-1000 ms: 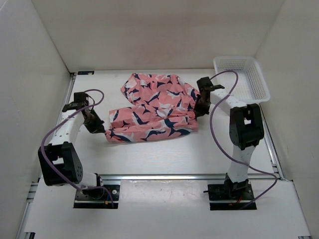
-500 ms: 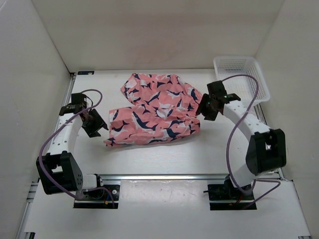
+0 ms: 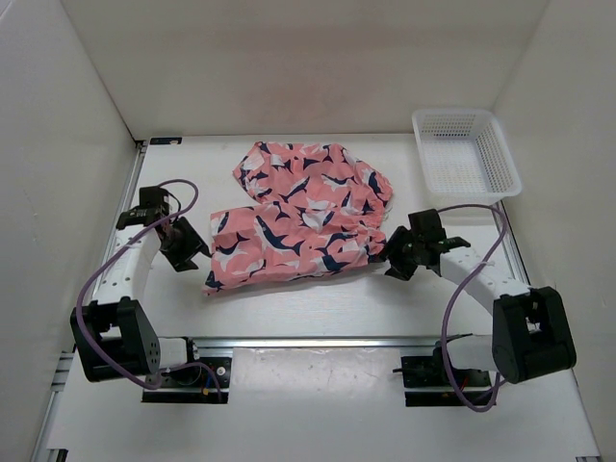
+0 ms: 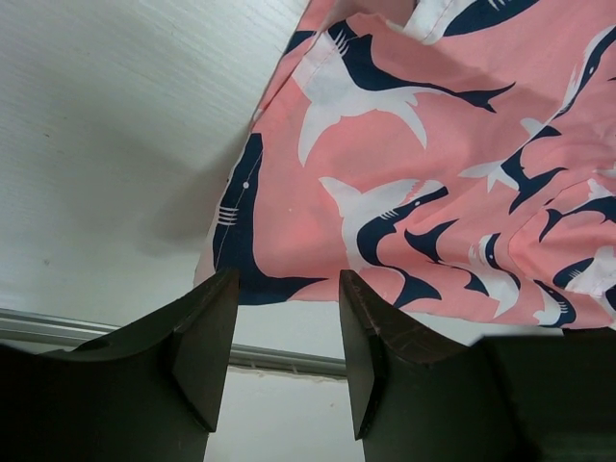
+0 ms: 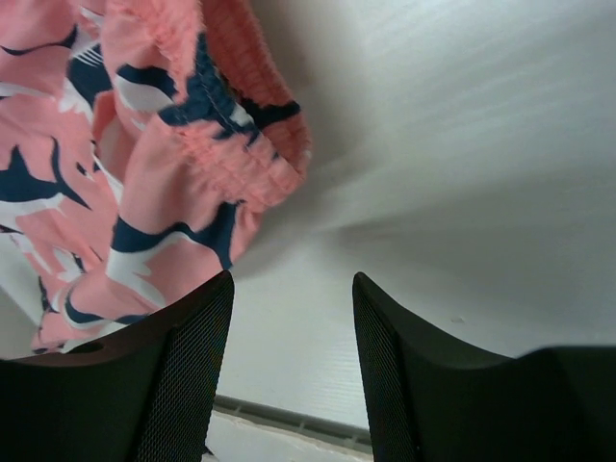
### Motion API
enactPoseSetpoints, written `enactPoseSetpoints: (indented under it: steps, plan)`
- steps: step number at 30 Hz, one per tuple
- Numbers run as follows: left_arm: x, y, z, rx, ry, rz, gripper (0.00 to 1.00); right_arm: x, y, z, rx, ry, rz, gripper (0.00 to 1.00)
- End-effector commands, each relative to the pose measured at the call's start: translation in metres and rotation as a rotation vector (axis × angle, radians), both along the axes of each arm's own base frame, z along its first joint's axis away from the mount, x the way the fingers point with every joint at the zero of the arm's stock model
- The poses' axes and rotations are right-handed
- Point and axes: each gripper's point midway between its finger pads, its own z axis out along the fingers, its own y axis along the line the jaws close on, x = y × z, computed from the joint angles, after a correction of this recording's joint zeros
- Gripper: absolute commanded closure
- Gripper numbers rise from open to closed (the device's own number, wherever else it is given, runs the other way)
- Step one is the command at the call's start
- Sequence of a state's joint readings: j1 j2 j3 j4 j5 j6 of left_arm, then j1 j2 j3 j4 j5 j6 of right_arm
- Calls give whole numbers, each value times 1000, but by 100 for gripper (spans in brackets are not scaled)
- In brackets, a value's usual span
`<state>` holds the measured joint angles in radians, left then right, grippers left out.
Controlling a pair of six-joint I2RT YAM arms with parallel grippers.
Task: Fold and stack the shorts
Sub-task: Flatten the shorts out
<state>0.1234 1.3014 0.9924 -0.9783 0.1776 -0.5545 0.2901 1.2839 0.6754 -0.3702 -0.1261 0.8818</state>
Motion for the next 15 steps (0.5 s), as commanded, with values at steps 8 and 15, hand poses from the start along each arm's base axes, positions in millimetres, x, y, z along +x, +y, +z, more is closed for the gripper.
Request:
enactPoseSetpoints:
  steps: [8,15]
  plan:
    - [2,-3,13,-19,-60,14,44,46,30,8,179,-170,-21,44]
    - [-5,-8,20,-46,-61,23,44,59,32,-12,158,-130,-29,69]
